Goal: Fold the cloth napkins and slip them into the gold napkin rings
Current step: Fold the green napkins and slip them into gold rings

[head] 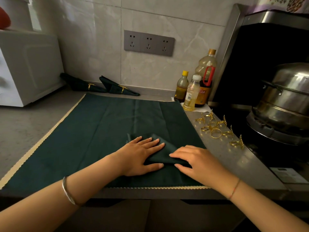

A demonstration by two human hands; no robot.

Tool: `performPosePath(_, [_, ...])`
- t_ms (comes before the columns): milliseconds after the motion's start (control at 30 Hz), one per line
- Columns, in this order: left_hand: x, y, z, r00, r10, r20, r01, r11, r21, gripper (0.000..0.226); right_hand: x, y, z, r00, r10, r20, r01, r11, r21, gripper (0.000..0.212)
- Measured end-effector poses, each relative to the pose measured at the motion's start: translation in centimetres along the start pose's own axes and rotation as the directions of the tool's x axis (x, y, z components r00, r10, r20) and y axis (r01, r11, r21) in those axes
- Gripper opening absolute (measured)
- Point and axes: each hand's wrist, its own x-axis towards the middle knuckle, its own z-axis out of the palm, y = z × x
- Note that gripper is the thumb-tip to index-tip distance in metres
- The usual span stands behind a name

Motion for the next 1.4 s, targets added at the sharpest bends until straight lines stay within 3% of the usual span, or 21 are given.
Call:
performPosePath(100, [-0.2, -0.3, -0.3, 0.997, 0.070, -0.022, -0.070, 0.997, -0.027, 0.060, 0.1, 0.0, 0.6, 0.999, -0.006, -0.036, 0.004, 0.999, -0.032, 0.029])
performPosePath(300, [-0.6, -2.5, -0.3, 0.948, 0.158, -0.278, -0.187, 0.979, -0.081, 0.052, 0.2, -0.3, 1.4, 0.980, 0.142, -0.141, -0.129, 0.987, 0.099, 0.018])
performPosePath(400, [-0.2, -4.0, -0.3, 0.937, 0.023, -0.348, -0.122, 0.957, -0.263, 0.057, 0.5, 0.2, 1.1, 0.949, 0.310, -0.065, -0.276, 0.911, 0.307, 0.020])
performPosePath(500, [0.9, -4.9, -0.9, 0.914, -0.126, -0.385, -0.072, 0.885, -0.461, 0.063, 1.5, 1.0, 0.8, 0.877, 0.473, 0.079, -0.454, 0.765, 0.458, 0.024])
performPosePath(667, [3.3, -5.1, -1.8, 0.894, -0.285, -0.346, 0.081, 0.862, -0.501, 0.072, 2.8, 1.9, 0.6, 0.777, 0.584, 0.232, -0.580, 0.523, 0.625, 0.020])
performPosePath(833, [4.0, -5.1, -1.5, 0.881, -0.385, -0.274, 0.228, 0.854, -0.467, 0.057, 3.5, 2.5, 0.6, 0.753, 0.591, 0.290, -0.624, 0.499, 0.601, 0.019])
performPosePath(967, [4.2, -4.7, -1.5, 0.852, -0.431, -0.297, 0.305, 0.870, -0.387, 0.053, 3.7, 3.1, 0.7, 0.764, 0.573, 0.298, -0.634, 0.577, 0.515, 0.022])
performPosePath(1067, [4.0, -4.2, -1.8, 0.843, -0.351, -0.406, 0.244, 0.925, -0.292, 0.055, 3.8, 3.2, 0.6, 0.756, 0.584, 0.297, -0.651, 0.621, 0.436, 0.027])
performPosePath(1167, [4.0, -3.3, -2.2, 0.869, -0.121, -0.481, 0.085, 0.992, -0.096, 0.040, 4.1, 3.2, 0.5, 0.742, 0.606, 0.287, -0.670, 0.657, 0.346, 0.033])
performPosePath(1300, [3.7, -1.3, -2.1, 0.915, 0.063, -0.398, -0.121, 0.985, -0.121, 0.030, 4.6, 3.0, 0.3, 0.741, 0.589, 0.322, -0.671, 0.669, 0.321, 0.032])
performPosePath(1400, [3.5, -0.6, -1.5, 0.934, 0.111, -0.341, -0.168, 0.976, -0.141, 0.043, 4.4, 2.9, 0.0, 0.743, 0.585, 0.325, -0.669, 0.625, 0.402, 0.030])
